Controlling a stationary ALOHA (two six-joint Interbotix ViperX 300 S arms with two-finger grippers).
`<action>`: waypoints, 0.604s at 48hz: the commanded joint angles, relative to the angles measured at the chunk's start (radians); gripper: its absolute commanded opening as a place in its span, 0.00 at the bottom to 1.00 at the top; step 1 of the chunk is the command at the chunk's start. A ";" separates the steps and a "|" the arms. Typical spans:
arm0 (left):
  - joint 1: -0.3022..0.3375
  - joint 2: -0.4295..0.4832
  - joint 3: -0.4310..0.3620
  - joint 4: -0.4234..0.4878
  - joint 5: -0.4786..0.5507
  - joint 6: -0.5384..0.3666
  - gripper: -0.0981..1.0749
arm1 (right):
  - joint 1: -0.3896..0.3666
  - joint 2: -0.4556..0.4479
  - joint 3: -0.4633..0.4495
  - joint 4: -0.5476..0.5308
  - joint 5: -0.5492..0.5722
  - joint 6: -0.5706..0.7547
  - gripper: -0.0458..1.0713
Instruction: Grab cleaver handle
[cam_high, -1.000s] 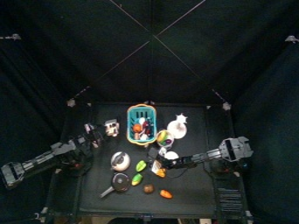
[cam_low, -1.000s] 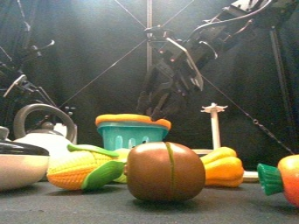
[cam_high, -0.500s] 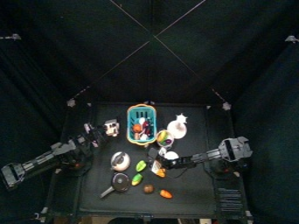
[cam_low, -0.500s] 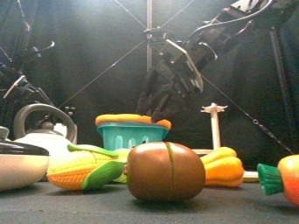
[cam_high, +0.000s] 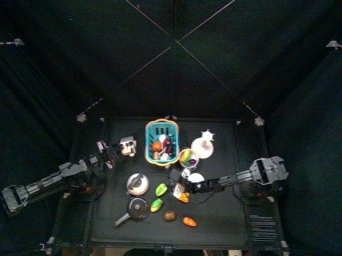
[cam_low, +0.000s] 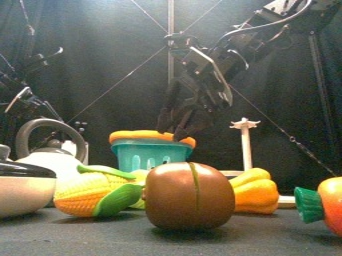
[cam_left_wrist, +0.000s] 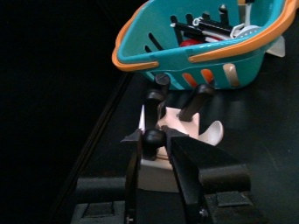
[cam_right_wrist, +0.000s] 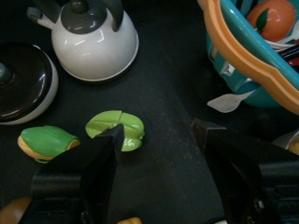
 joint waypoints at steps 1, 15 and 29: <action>-0.029 0.011 -0.017 -0.014 -0.005 -0.003 0.64 | -0.006 -0.015 -0.015 -0.003 -0.002 0.002 0.89; -0.049 0.011 -0.037 -0.020 -0.003 0.000 0.64 | -0.006 -0.015 -0.015 -0.003 -0.002 0.002 0.89; -0.071 0.009 -0.066 -0.021 0.005 -0.002 0.64 | -0.006 -0.015 -0.012 -0.003 -0.002 0.003 0.89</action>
